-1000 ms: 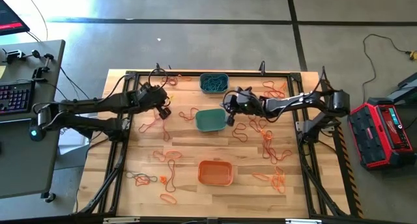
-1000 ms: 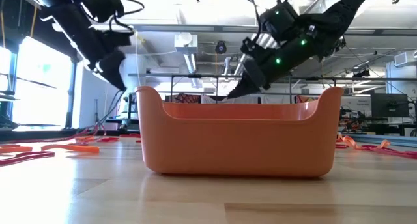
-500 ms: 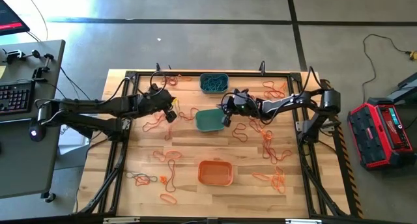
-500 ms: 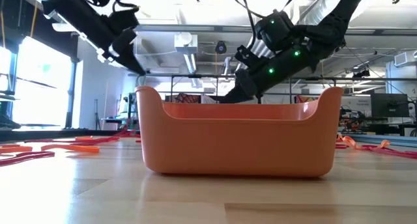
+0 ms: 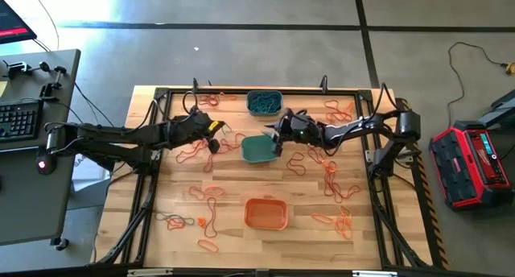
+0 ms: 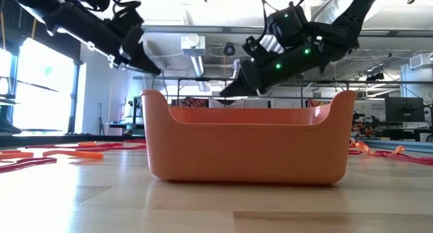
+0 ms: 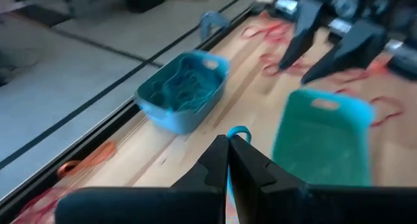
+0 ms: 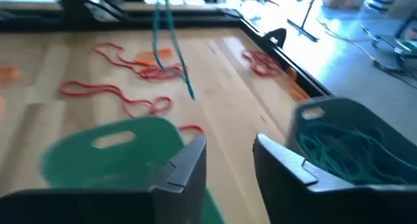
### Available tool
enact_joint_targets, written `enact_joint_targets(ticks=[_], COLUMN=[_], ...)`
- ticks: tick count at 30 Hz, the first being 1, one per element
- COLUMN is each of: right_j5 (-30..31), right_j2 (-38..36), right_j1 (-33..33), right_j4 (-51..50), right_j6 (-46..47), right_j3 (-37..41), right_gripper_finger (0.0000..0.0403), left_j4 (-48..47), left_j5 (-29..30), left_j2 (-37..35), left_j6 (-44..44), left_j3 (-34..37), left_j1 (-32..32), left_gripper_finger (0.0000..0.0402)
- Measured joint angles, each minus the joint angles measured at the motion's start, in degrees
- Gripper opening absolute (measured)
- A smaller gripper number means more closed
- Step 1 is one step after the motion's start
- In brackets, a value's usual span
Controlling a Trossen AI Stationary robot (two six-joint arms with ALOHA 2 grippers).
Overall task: Sort rubber bands into baskets
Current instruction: Put the blue rubber band into the blue bin
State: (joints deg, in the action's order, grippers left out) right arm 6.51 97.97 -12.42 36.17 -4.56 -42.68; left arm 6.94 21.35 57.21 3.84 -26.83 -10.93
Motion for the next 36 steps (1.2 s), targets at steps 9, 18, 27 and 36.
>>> enact_joint_targets(ticks=[9, 18, 27, 36], right_j5=[-0.98, -0.31, -0.16, -0.50], right_j2=[0.02, -1.22, -2.73, -2.73], right_j1=[1.65, 1.66, 1.15, 0.80], right_j4=[1.10, 1.99, 4.45, 5.25], right_j6=[4.77, 6.84, 5.73, 5.14], right_j3=[0.00, 0.00, -0.02, -0.02], right_gripper_finger=[0.0160, 0.0164, 0.0161, 0.0132], left_j4=[4.74, 12.28, 17.77, 19.69], left_j5=[-5.54, -5.63, -11.41, -13.34], left_j2=[0.00, 0.91, 8.83, 20.74], left_j6=[-2.17, -2.59, -3.06, -9.07], left_j3=[0.00, 0.00, -2.23, -11.54], left_j1=[0.17, -1.00, -5.79, -10.62], left_gripper_finger=[0.0000, 0.0000, 0.0000, 0.0000])
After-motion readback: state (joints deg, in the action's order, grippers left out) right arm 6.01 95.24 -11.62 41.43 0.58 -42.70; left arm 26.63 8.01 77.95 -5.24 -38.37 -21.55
